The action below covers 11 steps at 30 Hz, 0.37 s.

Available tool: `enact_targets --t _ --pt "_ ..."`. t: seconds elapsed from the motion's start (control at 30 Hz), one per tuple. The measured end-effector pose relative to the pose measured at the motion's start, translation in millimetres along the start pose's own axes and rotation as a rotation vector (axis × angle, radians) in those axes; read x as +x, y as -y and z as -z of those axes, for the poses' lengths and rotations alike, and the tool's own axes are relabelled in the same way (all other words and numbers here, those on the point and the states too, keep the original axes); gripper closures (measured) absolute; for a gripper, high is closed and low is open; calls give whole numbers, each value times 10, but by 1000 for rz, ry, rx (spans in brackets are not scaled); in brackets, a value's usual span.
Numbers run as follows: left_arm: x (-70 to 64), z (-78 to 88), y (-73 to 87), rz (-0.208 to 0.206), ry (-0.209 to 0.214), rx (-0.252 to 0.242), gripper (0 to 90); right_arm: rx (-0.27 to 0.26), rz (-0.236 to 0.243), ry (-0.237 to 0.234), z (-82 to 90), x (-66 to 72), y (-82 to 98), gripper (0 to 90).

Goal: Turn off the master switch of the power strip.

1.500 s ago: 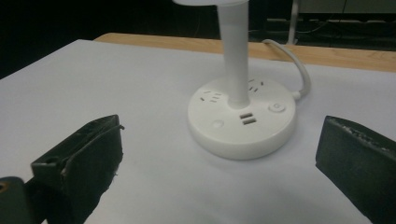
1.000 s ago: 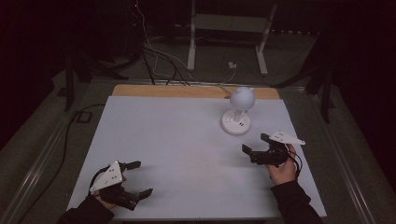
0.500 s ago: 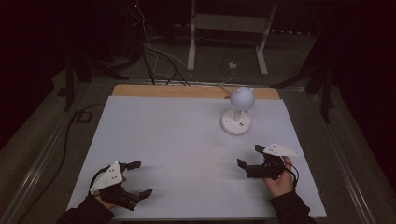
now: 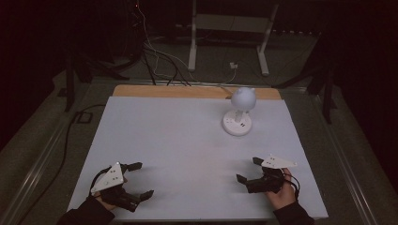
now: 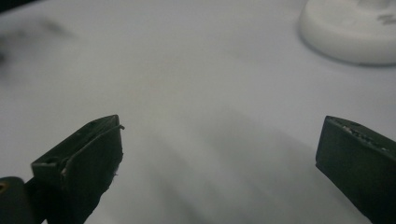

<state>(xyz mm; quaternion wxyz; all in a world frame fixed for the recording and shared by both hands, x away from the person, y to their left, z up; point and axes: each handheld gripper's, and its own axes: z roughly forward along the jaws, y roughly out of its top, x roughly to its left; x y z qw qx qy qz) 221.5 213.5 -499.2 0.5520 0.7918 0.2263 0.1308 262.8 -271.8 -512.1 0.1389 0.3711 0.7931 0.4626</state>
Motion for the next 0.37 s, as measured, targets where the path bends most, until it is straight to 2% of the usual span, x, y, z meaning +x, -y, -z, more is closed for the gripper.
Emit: enact_targets --t 0.1,0.17,0.37 --pt "-2 -3 0 -1 0 2 4 31 34 -4 20 25 47 6" --pt "-3 -5 0 -1 1 4 4 58 29 -16 13 16 73 6" --pt "1 -10 1 2 2 2 4 69 34 -17 -14 -17 82 6"
